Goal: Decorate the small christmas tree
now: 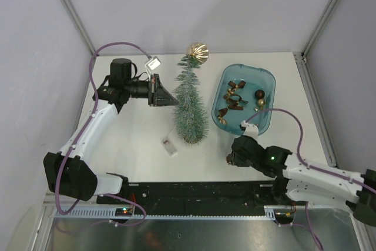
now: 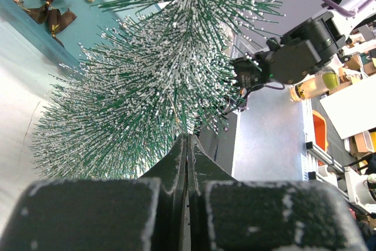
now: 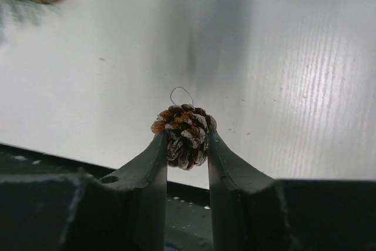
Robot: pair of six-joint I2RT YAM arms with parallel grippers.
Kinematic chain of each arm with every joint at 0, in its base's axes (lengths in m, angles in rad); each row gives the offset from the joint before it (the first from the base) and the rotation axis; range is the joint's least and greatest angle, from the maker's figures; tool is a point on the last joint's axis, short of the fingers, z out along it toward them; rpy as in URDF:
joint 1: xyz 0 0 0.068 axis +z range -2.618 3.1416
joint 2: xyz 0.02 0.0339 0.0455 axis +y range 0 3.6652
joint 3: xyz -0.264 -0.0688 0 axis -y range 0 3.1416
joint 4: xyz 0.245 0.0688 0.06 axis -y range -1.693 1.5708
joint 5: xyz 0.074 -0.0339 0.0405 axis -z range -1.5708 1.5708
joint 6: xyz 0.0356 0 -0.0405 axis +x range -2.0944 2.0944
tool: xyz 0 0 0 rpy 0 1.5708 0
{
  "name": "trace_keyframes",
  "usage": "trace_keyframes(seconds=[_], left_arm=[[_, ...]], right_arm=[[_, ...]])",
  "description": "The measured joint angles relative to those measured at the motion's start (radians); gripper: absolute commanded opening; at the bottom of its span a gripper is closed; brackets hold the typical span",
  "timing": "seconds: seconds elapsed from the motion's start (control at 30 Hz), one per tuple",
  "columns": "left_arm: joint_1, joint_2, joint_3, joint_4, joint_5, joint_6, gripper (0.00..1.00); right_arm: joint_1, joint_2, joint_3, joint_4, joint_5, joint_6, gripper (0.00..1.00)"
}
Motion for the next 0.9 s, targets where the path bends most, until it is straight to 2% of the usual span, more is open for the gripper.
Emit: trace_keyframes(seconds=[0.13,0.27,0.47,0.67,0.9], left_arm=[[0.0,0.0,0.0,0.0,0.0,0.0,0.0],[0.0,0.0,0.0,0.0,0.0,0.0,0.0],[0.0,0.0,0.0,0.0,0.0,0.003,0.0],[0.0,0.0,0.0,0.0,0.0,0.008,0.0],[-0.001,0.0,0.0,0.0,0.0,0.008,0.0]], right_arm=[[-0.007,-0.137,0.02,-0.003,-0.01,-0.038,0.22],[-0.023,-0.167,0.092,0.003,-0.037,-0.095,0.3],[-0.065,-0.089,0.232,0.076,-0.101,-0.196,0.35],[-0.211,-0.006,0.346,0.2,-0.226,-0.27,0.37],[-0.347,0.047,0.393,0.357,-0.385,-0.283,0.38]])
